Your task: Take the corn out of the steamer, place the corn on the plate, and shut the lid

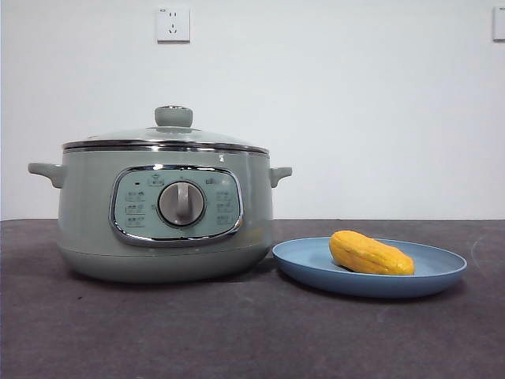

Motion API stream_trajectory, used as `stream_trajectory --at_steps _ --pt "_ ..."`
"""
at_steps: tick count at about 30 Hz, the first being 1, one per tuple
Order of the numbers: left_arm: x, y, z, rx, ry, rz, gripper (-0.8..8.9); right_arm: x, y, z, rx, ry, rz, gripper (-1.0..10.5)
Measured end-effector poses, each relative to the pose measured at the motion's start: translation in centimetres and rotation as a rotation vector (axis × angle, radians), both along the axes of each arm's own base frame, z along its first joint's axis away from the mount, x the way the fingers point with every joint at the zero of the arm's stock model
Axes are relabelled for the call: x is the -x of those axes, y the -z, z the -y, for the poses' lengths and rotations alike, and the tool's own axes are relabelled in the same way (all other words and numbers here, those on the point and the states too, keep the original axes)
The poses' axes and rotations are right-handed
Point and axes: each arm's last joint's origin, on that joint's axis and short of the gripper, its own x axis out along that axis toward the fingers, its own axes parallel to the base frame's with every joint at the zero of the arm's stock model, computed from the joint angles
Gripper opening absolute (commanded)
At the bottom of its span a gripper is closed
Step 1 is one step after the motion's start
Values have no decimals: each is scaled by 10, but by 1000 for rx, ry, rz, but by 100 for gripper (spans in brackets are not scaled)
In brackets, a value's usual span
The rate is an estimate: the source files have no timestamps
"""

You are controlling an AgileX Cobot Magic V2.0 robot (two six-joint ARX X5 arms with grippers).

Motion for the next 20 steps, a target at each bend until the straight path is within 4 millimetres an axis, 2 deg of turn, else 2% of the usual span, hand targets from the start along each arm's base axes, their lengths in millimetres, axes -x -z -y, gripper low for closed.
stream_trajectory --at_steps 3,9,14,20 --pt "4 46 -1 5 -25 -55 -3 0 0 0 0 0 0 0" --pt "6 110 -1 8 -33 -110 -3 0 0 0 0 0 0 1" --pt "7 152 -1 12 -35 -167 -3 0 0 0 0 0 0 1" --pt "9 187 -1 55 -37 -175 -3 0 0 0 0 0 0 1"
